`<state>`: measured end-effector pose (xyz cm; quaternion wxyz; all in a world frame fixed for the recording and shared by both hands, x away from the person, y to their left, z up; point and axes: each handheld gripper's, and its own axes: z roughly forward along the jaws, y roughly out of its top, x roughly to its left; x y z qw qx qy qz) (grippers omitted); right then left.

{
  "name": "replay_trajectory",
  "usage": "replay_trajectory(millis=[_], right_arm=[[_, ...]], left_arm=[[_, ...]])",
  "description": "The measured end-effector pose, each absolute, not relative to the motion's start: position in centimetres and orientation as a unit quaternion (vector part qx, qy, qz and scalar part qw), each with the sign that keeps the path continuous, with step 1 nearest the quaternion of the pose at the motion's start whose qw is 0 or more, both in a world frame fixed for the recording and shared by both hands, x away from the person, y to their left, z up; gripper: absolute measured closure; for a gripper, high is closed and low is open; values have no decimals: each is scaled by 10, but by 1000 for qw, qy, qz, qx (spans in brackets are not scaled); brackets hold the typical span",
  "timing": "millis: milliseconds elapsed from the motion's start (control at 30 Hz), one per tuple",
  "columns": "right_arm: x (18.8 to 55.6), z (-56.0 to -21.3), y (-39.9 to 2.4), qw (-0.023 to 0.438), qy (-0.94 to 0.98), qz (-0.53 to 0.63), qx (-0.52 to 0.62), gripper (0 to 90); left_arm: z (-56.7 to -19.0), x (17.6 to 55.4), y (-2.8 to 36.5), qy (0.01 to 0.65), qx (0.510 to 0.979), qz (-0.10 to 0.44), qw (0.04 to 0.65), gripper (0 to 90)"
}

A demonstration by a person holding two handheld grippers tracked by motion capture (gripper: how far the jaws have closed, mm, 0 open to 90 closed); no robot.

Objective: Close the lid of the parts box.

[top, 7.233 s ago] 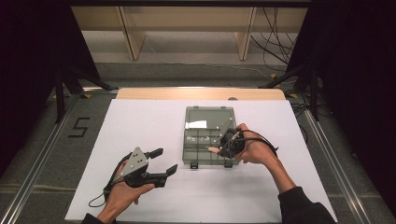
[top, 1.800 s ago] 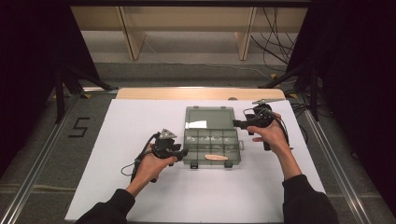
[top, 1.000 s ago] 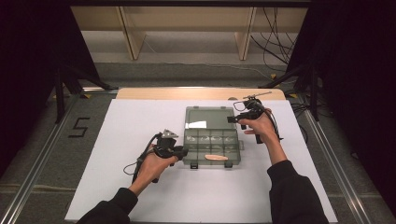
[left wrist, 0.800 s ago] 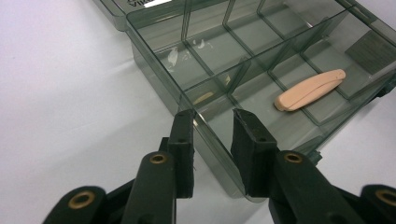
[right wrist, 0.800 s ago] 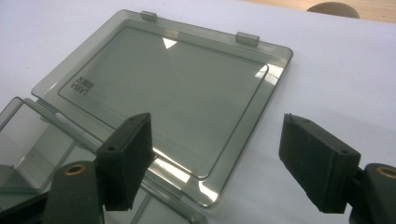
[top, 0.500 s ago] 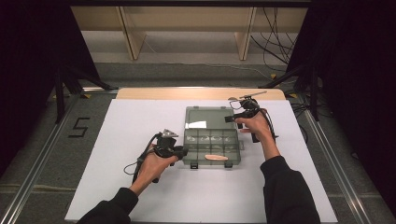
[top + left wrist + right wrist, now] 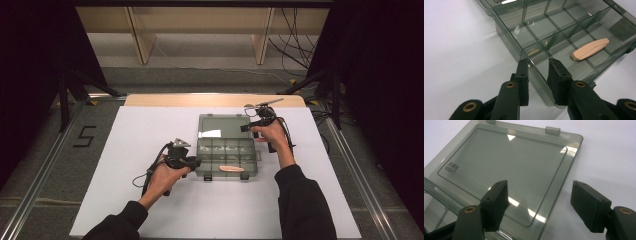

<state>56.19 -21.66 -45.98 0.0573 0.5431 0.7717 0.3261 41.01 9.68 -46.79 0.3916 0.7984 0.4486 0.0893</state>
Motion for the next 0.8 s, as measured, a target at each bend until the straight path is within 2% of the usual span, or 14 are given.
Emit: replay_trajectory(millis=[233, 700, 733, 800], right_arm=[[562, -465, -215, 45, 771, 323, 547, 313], [564, -469, -214, 31, 765, 325, 555, 368], [565, -472, -215, 41, 771, 327, 545, 368], [564, -471, -215, 26, 767, 327, 551, 369]], left_arm=[[-468, 410, 97, 448, 798, 90, 393, 708], [-468, 410, 97, 447, 799, 90, 393, 708], [-468, 411, 97, 445, 800, 89, 392, 708], [-468, 411, 98, 445, 800, 89, 393, 708]])
